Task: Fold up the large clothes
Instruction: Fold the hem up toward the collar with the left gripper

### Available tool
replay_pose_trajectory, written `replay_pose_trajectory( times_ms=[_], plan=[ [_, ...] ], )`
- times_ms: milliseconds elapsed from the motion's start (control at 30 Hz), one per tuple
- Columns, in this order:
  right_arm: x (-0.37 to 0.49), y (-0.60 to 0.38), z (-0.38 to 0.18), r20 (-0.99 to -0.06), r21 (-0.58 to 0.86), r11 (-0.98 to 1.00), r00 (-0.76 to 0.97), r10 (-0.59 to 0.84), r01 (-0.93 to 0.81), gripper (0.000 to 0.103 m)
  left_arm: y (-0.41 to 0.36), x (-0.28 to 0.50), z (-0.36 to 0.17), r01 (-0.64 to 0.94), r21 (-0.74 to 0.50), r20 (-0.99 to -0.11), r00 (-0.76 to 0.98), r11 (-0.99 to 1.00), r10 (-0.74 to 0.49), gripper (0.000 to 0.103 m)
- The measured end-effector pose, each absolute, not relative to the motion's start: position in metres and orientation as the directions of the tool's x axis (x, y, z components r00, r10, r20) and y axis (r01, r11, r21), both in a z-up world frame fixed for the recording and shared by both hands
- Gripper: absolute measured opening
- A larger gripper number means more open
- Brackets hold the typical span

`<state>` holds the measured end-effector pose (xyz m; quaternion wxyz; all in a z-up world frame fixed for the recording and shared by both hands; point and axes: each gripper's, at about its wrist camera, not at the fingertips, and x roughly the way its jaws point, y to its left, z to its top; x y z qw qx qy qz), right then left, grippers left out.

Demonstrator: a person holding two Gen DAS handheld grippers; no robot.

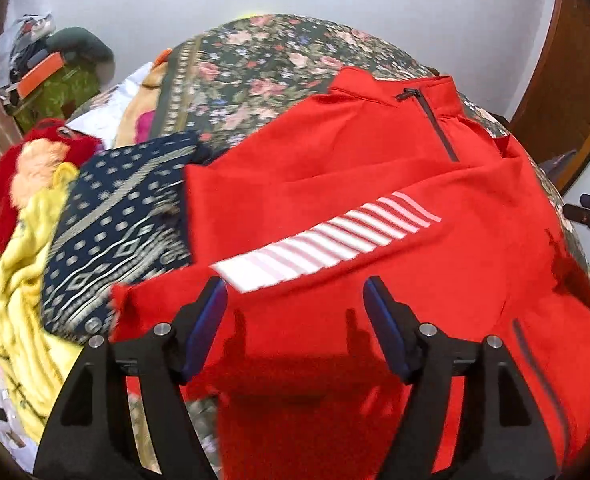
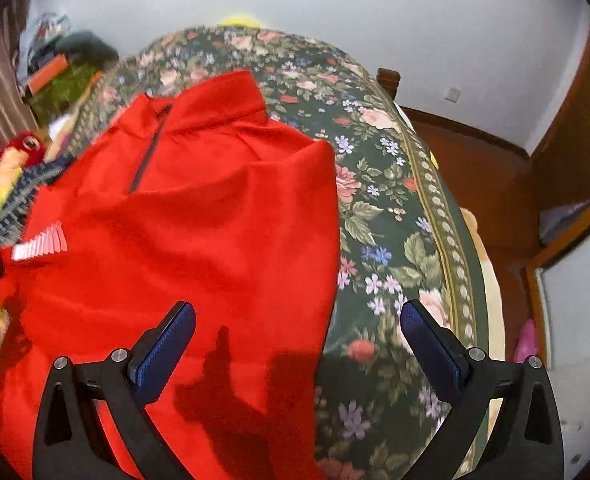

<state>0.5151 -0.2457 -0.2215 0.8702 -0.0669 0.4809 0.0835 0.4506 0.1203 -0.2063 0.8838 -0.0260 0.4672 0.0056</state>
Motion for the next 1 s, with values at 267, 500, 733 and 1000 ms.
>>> replay_pose_trajectory(
  times_ms=[267, 500, 733, 1000],
  plan=[
    [0.524, -0.27, -0.258, -0.886, -0.084, 0.979, 0.463, 0.012, -0.185, 0.101, 0.077, 0.476, -0.232, 0.035, 0.004, -0.853, 0.522, 0.999, -0.015, 0.07],
    [0.46, -0.277, -0.232, -0.857, -0.135, 0.942, 0.514, 0.046, -0.308, 0.101, 0.066, 0.457, -0.238, 0.057, -0.026, -0.861, 0.507, 0.998, -0.052, 0.07],
    [0.439, -0.243, -0.258, -0.873, -0.255, 0.891, 0.486, -0.046, -0.375, 0.101, 0.072, 0.435, -0.244, 0.01, -0.056, -0.874, 0.483, 0.998, -0.054, 0.07],
    [0.48, -0.237, -0.26, -0.809, -0.37, 0.905, 0.552, -0.203, -0.209, 0.101, 0.107, 0.416, -0.223, -0.079, 0.029, -0.839, 0.539, 0.996, 0.067, 0.07]
  ],
)
